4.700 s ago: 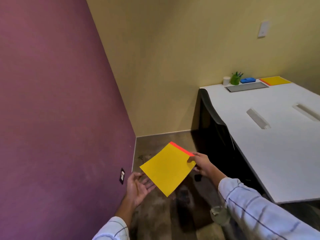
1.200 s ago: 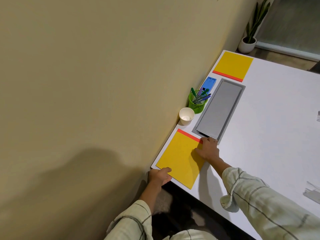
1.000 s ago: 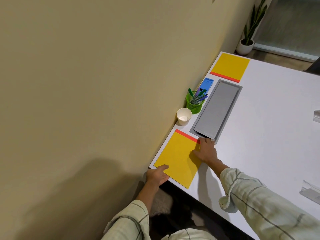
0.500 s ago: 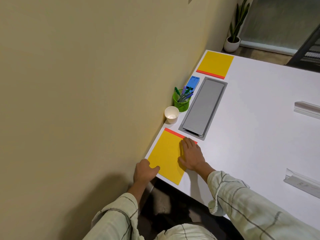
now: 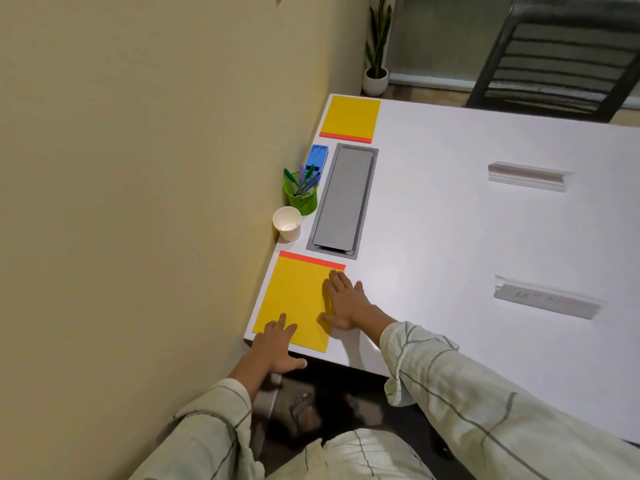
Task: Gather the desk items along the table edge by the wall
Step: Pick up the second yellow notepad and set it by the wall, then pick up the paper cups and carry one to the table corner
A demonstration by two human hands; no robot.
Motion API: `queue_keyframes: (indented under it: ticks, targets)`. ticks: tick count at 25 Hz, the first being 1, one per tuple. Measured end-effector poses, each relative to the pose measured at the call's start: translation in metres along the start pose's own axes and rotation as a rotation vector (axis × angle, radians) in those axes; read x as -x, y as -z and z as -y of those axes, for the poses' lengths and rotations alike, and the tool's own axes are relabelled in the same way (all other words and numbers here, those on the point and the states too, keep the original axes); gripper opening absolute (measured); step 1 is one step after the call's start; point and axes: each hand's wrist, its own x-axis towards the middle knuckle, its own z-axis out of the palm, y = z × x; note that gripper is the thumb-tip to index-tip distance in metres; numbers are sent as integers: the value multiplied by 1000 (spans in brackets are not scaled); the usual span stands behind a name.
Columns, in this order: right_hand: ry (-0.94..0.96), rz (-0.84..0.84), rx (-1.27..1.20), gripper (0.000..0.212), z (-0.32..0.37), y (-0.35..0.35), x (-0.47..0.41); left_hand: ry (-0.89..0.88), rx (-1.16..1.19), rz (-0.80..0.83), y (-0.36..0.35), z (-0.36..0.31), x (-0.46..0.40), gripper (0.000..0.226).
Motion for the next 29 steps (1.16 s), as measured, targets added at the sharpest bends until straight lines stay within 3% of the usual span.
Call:
queue_keyframes:
  ticks: [8, 17, 29]
  targets:
    - [-155, -239, -153, 87, 6, 18, 43, -130, -98, -95, 54, -17, -19, 94]
    - [-322, -254, -157, 84, -22, 4, 81, -253, -183, -257, 90, -63, -23, 71]
    - [-34, -253, -177, 84, -13, 65, -11, -22, 230, -396, 126, -17, -39, 58]
